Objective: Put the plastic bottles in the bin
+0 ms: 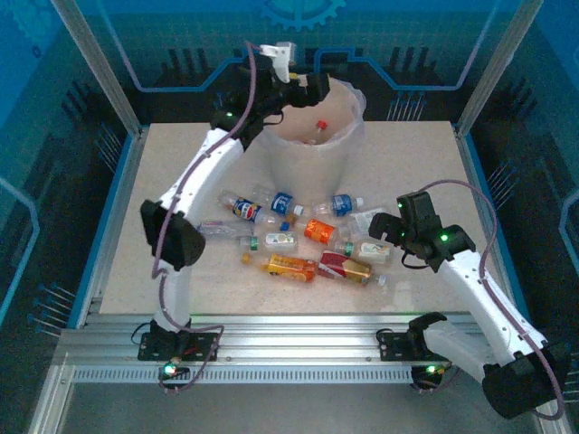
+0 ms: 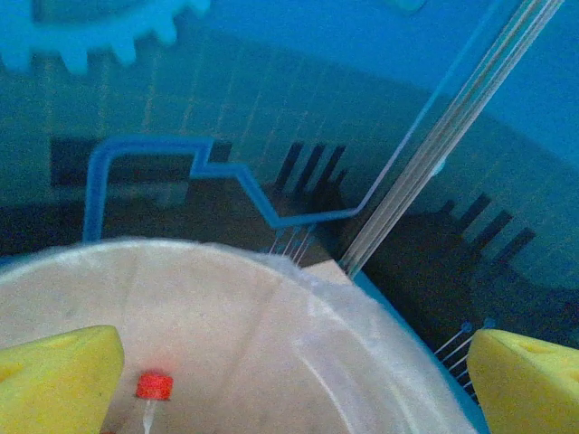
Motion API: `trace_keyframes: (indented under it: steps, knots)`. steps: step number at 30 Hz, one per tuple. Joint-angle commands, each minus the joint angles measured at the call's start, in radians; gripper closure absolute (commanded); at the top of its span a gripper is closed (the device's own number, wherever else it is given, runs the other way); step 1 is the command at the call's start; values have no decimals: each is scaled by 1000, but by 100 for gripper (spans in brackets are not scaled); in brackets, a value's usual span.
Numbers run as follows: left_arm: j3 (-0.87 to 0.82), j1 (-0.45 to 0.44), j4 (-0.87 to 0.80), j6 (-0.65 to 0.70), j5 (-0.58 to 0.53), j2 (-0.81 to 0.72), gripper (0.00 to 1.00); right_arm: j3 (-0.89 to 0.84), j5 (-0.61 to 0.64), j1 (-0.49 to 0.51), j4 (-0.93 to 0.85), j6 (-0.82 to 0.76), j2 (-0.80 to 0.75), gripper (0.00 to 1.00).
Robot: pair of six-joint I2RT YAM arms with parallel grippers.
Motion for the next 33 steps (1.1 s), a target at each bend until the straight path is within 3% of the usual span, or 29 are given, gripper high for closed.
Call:
trace_keyframes:
  steps: [1, 5, 12, 18, 23, 28, 33]
  knots:
    - [-121, -7, 51, 19, -55, -158, 1, -9, 15, -15, -5, 2, -11, 0]
    - [-328, -7, 127, -5, -114, -318, 1, -10, 21, -16, -7, -3, -13, 0]
    - [-746, -7, 265, -67, -312, -617, 1, -19, 22, -20, -1, -2, -15, 0]
    - [-1027, -6, 198, -217, -509, -796, 1, -23, 18, -23, 11, 4, -8, 0]
    - [-1208, 14, 46, -428, -686, -879, 1, -25, 12, -25, 21, 9, -1, 0]
    - [-1373, 71, -49, -666, -682, -932, 1, -21, 12, -26, 21, 11, 1, 0]
    - [-1469, 95, -53, -803, -632, -921, 1, -16, 12, -27, 30, 10, 11, 0]
